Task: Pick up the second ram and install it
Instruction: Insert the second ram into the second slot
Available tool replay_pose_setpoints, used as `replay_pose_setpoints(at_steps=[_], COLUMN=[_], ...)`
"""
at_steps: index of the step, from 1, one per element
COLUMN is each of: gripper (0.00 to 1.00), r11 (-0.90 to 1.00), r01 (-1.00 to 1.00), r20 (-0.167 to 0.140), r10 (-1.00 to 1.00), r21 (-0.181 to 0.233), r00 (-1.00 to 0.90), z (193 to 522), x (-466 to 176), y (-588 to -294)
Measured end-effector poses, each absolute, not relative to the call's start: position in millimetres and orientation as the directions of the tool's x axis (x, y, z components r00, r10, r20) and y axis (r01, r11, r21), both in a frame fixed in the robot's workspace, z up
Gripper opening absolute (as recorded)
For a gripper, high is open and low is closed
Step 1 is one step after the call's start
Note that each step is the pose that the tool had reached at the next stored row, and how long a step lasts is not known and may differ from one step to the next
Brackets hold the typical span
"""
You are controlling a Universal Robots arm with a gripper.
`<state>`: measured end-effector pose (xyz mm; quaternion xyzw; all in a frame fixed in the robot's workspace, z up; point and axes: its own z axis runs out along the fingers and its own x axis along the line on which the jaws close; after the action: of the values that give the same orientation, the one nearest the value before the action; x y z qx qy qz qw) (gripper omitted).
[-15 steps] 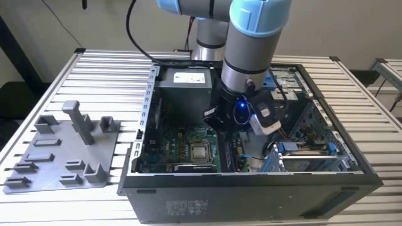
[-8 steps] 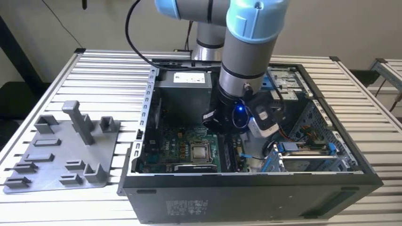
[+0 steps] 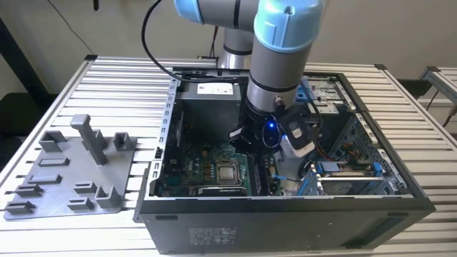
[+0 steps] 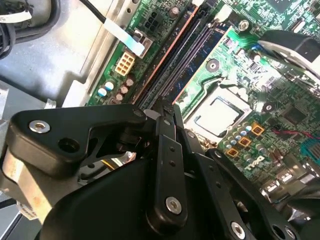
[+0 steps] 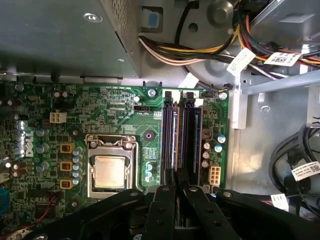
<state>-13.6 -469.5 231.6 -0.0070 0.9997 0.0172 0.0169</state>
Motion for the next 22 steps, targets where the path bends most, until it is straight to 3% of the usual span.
replay_pose_setpoints(at_steps=[22], gripper=[0.13], r11=[0.999], r01=[-0.012], r20=[-0.034], r10=[-0.011], r21=[0.034], r00=[-0.999], z=[226.0], x=[-13.6], y=[-464.8])
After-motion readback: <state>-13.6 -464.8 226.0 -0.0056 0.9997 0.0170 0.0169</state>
